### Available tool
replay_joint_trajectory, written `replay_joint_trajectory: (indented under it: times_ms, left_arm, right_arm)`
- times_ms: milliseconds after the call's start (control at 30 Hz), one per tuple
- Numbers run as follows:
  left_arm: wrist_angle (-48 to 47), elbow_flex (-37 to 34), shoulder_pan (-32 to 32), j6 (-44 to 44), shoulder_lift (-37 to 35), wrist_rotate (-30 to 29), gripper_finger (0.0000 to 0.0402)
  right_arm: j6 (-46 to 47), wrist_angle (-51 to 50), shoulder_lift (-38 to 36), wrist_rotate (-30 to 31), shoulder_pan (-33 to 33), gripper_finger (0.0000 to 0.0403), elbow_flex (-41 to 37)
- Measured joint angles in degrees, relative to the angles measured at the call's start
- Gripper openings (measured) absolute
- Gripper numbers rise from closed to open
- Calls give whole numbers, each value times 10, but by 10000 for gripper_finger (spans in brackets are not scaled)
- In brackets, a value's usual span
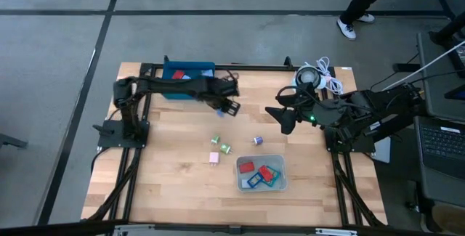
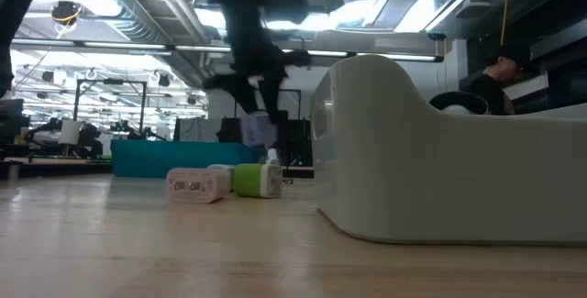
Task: Pick & Place Office items
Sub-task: Put the blue charger adapter into the blue bin
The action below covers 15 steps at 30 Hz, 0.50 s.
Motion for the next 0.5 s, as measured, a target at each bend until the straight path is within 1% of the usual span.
replay_joint_trajectory:
  times_ms: [100,167,233,300,433,500]
  left_arm:
    - [-60,0,26,42,-37,-30,115]
    - [-102,-14,47,68,-58,-51,115]
    - [-121,-34,73,86,-77,-59,115]
    - [-110,-61,103,94,-101,-56,115]
    - [-36,-108,175,96,-152,-34,115]
    - [5,-124,217,99,-164,-13,115]
  right_arm:
    - [-5,0,0,5,0,355,0]
    - [-9,-2,0,11,0,355,0]
    - [-9,-13,-4,18,0,355,0]
    - [-9,-17,-8,25,0,355,0]
    - [-9,-24,-20,36,0,355,0]
    - [-10,-28,-23,40,0,355,0]
